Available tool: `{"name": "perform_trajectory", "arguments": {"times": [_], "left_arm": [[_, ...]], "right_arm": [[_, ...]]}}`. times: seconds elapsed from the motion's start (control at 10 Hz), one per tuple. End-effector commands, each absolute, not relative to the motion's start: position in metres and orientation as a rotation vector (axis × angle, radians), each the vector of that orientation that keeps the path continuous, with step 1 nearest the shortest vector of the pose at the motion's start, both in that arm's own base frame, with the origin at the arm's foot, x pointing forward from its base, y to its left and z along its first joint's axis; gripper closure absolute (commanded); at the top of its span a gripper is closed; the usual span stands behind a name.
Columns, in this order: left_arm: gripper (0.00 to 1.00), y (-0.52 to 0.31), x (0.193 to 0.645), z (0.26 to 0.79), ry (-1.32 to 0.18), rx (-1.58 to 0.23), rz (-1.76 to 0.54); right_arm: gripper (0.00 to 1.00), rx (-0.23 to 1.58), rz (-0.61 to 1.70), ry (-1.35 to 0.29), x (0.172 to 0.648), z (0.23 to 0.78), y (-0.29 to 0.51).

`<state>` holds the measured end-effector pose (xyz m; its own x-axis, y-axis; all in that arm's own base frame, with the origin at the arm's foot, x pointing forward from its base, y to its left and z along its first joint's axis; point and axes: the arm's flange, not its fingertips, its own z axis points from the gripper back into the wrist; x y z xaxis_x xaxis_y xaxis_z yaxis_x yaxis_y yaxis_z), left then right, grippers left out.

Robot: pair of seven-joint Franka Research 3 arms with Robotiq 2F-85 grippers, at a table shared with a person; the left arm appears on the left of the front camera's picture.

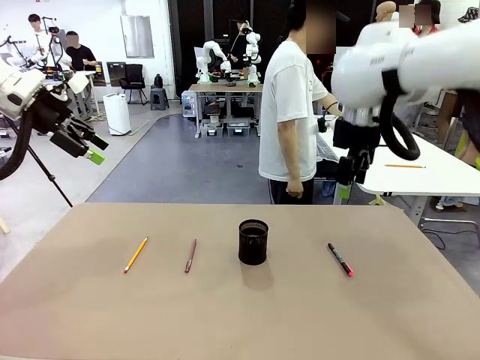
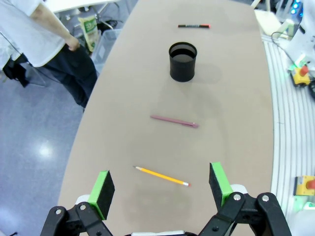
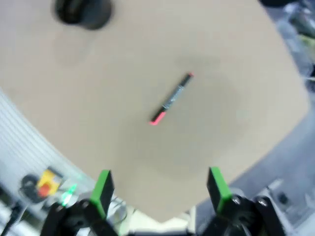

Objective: Place the pens into the pen holder.
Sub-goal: Pick up a writing instrument from the table and place it into the Pen holder.

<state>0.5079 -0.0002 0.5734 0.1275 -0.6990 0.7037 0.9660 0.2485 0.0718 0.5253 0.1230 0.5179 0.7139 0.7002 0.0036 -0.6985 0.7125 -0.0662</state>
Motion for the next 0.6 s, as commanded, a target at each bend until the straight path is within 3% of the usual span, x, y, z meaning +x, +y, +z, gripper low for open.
{"name": "perform_trajectory", "arguments": {"times": [0.0,0.2,0.3,0.5], "left_arm": [[0.0,0.0,0.507,0.574,-0.711,-0.465,-1.276],[0.0,0.0,0.507,0.574,-0.711,-0.465,-1.276],[0.0,0.0,0.507,0.574,-0.711,-0.465,-1.276],[0.0,0.0,0.507,0.574,-0.711,-0.465,-1.276]], "right_arm": [[0.0,-0.193,0.594,-0.099,0.496,0.487,0.115],[0.0,-0.059,0.531,-0.202,0.484,0.476,0.1],[0.0,-0.14,0.631,-0.095,0.51,0.486,0.113],[0.0,-0.14,0.631,-0.095,0.51,0.486,0.113]]}}
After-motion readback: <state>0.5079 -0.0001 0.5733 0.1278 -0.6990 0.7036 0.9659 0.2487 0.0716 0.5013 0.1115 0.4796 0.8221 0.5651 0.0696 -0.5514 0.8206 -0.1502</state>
